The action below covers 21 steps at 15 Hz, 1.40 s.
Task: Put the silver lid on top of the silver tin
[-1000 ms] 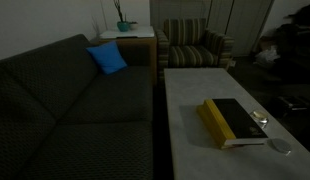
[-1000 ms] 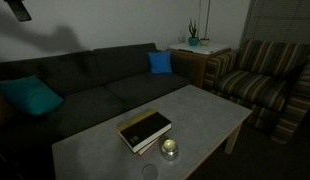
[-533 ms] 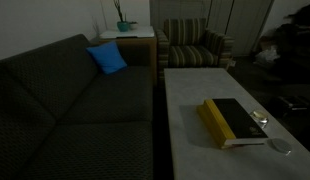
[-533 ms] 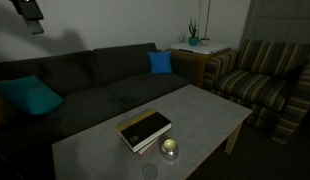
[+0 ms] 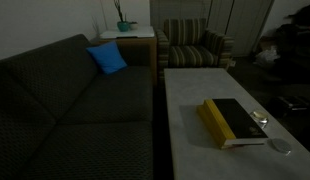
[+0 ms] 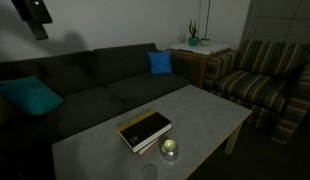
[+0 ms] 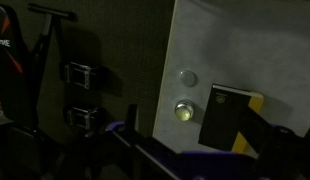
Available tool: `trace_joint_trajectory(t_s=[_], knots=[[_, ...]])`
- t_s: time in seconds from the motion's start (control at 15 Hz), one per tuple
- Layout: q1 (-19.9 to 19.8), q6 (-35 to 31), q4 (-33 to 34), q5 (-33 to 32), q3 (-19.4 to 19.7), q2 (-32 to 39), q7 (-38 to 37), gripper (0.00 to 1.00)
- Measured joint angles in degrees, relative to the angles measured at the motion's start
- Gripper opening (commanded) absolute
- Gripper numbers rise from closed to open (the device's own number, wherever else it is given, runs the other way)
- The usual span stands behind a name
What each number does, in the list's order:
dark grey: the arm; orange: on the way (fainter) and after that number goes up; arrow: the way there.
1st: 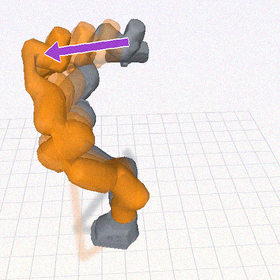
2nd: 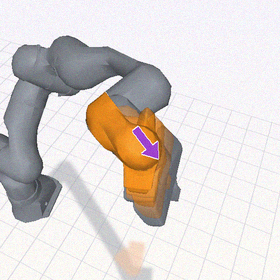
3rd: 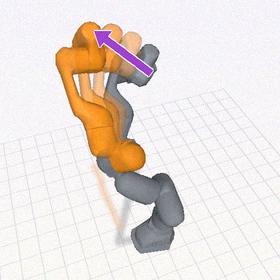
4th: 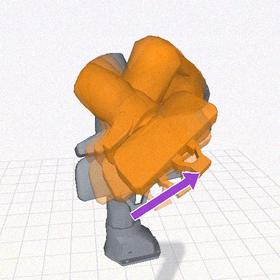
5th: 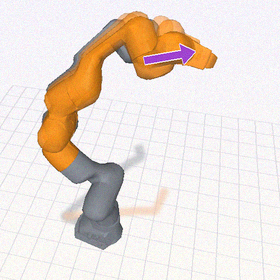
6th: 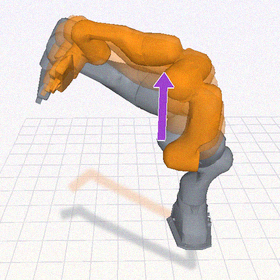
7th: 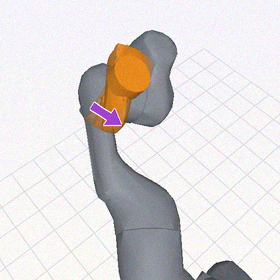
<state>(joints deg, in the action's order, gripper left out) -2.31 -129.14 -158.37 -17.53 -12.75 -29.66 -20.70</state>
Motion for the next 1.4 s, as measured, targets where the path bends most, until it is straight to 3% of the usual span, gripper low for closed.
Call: trace_joint_trajectory(t_s=[0.4,0.67,1.4], knots=[[-0.84,-8.93,4.07,0.47,10.62,17.92,16.17,1.00],[-0.66,-9.27,10.97,7.69,13.67,30.87,25.84,1.00],[-0.33,-9.26,10.66,7.23,13.67,29.52,25.35,1.00]])
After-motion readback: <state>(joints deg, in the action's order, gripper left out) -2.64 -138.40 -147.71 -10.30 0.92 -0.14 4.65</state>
